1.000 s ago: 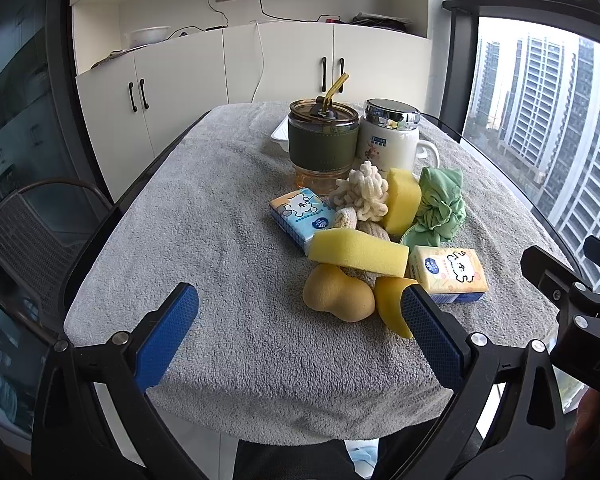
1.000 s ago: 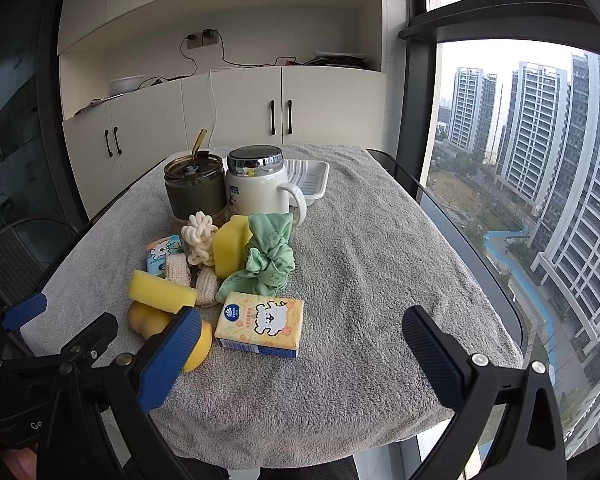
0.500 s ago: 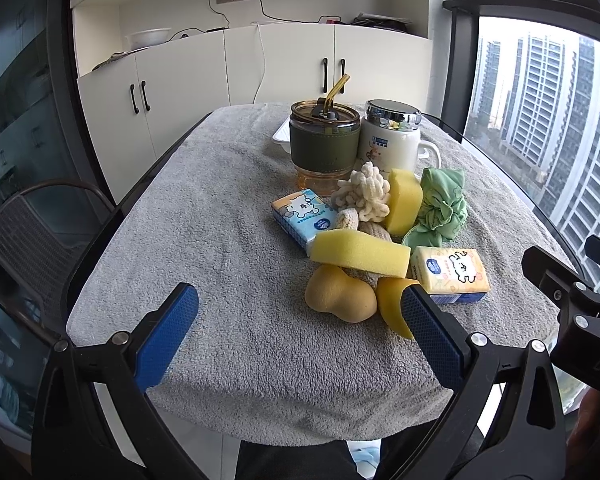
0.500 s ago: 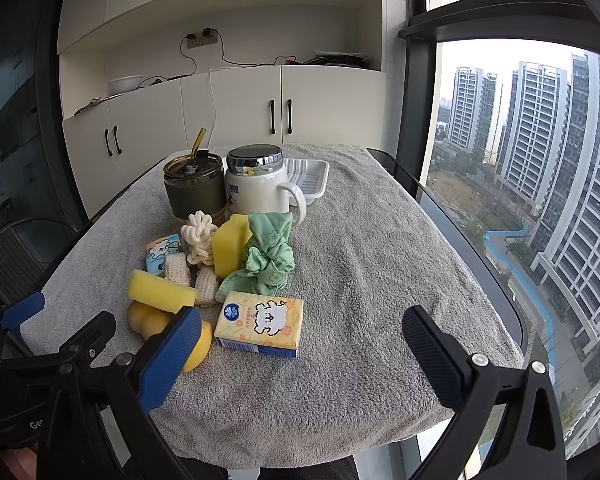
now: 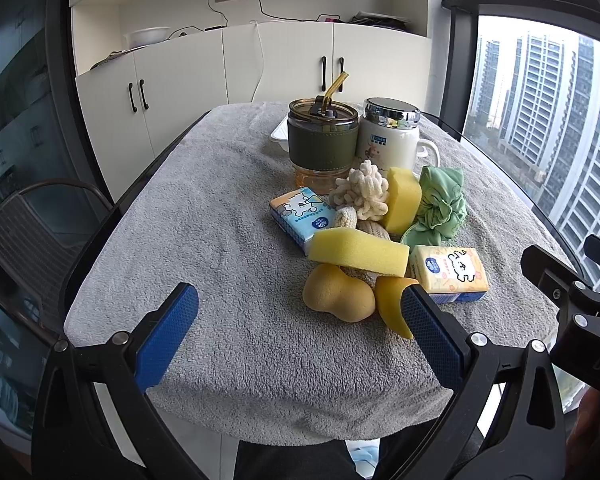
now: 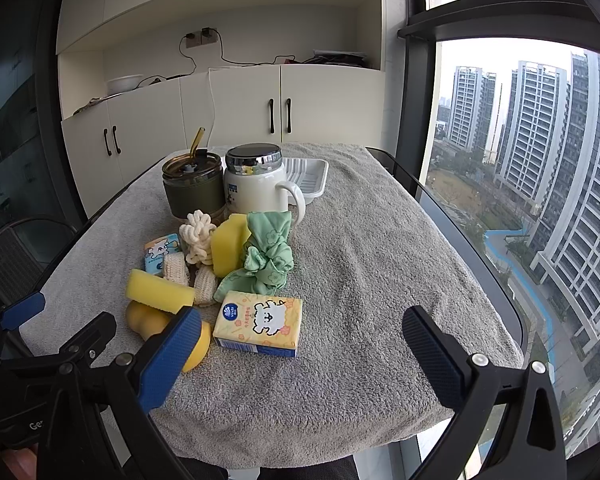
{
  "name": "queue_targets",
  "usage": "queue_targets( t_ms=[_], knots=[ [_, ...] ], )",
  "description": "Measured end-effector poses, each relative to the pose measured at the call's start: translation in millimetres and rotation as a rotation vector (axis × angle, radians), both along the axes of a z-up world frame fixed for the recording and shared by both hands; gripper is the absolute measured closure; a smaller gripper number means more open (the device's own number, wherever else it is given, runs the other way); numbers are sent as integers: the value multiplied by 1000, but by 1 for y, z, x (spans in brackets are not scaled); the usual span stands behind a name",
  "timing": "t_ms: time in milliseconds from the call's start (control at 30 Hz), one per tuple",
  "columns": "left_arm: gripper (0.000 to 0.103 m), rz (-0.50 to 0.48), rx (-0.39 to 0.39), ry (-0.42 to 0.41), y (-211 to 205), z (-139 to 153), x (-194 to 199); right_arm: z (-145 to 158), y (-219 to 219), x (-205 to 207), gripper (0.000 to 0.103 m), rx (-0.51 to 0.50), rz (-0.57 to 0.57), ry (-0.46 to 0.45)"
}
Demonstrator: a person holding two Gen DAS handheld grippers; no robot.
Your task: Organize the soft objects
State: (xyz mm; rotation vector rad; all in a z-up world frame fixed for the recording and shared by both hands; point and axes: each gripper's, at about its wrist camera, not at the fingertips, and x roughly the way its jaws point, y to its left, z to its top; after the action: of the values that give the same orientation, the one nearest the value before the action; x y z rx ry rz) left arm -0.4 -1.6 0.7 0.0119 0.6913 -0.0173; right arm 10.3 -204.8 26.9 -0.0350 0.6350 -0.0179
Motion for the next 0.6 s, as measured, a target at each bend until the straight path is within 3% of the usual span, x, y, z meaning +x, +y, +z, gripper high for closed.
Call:
queue_targets(
  t_ms=[600],
  knots=[
    [0, -2, -4, -1, -1, -1, 1, -1, 0, 0, 0, 0, 0, 0]
  ],
)
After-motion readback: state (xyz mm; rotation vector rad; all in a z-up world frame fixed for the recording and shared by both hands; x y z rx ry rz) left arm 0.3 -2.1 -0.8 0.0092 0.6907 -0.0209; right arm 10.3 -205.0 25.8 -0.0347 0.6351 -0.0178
